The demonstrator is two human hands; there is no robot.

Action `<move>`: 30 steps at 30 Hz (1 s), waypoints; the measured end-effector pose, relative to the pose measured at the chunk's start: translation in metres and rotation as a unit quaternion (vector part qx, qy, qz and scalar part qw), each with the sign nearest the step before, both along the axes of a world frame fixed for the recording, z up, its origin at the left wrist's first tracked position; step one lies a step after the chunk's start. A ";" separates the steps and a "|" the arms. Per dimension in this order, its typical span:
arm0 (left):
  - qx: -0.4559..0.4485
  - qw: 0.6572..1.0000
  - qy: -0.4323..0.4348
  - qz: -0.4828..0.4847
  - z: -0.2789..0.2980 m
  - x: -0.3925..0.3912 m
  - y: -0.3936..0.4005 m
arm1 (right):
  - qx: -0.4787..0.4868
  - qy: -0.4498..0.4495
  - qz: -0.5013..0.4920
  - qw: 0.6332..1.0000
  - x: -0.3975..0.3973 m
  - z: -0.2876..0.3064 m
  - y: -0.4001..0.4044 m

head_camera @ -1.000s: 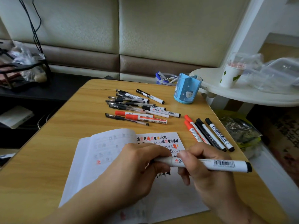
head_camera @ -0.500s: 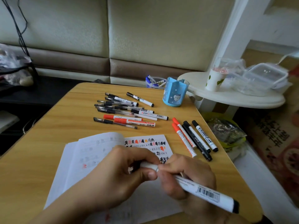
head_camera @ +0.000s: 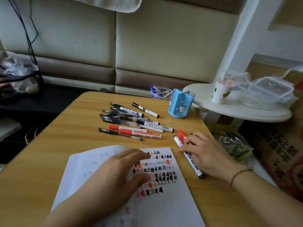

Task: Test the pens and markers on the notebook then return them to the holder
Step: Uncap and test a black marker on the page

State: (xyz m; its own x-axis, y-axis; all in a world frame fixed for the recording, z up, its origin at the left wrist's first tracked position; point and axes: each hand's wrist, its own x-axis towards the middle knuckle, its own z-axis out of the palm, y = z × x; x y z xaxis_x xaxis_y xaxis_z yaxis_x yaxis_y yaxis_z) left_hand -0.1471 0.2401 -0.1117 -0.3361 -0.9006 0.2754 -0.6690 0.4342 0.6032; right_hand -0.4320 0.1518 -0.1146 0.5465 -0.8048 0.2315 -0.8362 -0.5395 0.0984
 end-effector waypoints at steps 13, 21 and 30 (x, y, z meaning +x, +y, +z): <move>0.002 0.999 -0.019 -0.027 -0.005 0.003 -0.004 | 0.113 -0.194 -0.089 0.970 -0.009 -0.015 -0.028; -0.004 0.999 -0.031 -0.030 -0.003 0.003 -0.005 | 0.102 -0.206 -0.104 0.968 -0.007 -0.004 -0.045; -0.015 0.998 -0.060 0.007 0.006 -0.004 -0.004 | 0.104 -0.196 -0.172 0.960 0.095 0.009 -0.144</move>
